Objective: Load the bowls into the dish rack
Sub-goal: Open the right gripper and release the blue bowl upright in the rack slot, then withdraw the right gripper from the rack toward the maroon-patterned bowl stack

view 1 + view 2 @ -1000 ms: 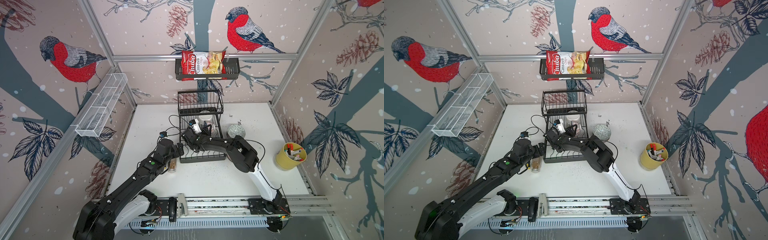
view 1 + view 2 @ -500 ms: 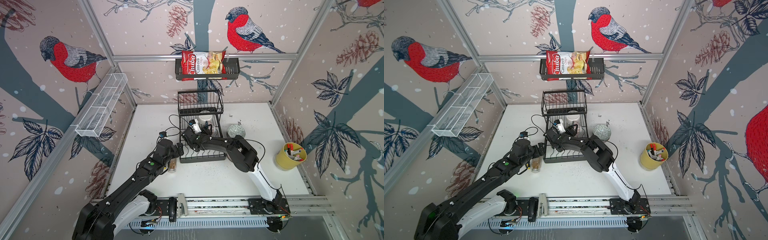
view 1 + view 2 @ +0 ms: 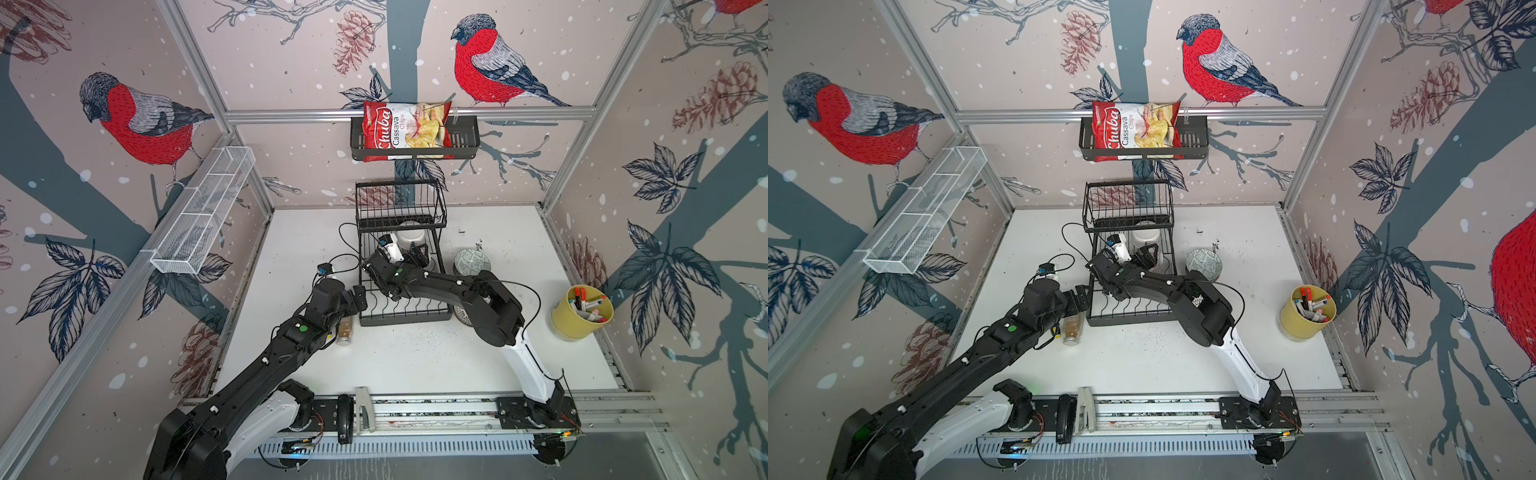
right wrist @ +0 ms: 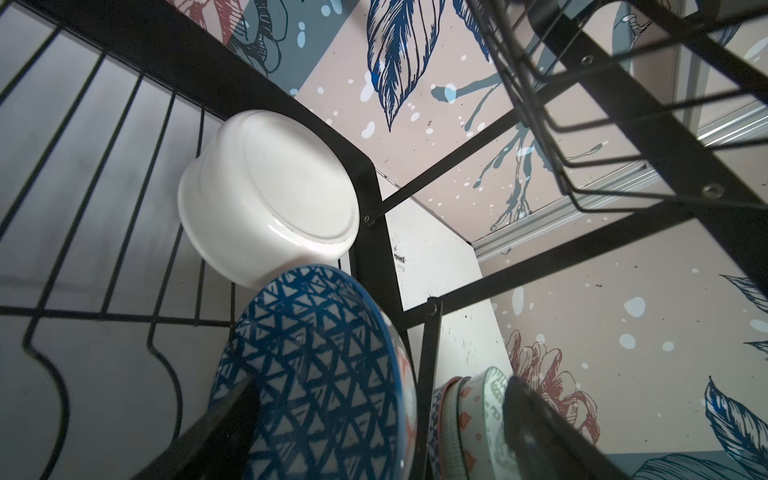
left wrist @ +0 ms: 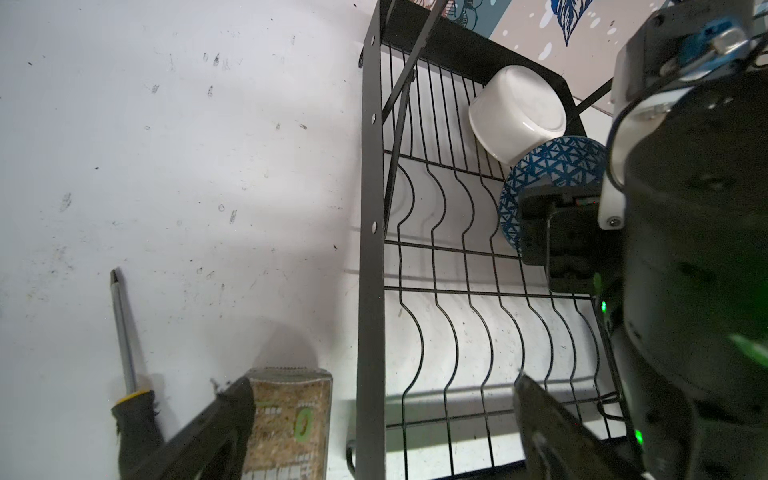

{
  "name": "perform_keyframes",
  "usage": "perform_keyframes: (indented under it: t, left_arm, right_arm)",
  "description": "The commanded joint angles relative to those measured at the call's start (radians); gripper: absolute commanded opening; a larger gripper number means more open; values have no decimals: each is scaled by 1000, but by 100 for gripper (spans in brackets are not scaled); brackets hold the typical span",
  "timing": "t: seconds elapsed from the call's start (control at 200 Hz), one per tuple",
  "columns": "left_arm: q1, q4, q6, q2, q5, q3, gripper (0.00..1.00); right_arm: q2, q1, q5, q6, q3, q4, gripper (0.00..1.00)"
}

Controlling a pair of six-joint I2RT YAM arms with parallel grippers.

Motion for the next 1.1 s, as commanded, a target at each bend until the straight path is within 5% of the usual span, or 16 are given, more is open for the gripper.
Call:
perform_keyframes:
  t: [0.0, 0.455, 1.096]
  left_arm:
    - [1, -1, -1, -6, -4, 6, 96]
    - [1, -26, -4, -42, -12, 4, 96]
    - [1, -10, 20, 5, 81, 22, 96]
  right_arm:
    - [-35, 4, -37, 63, -24, -34, 92]
    - [-213, 22, -231, 220, -174, -102, 88]
    - [-644, -2, -527, 335, -488, -59, 83]
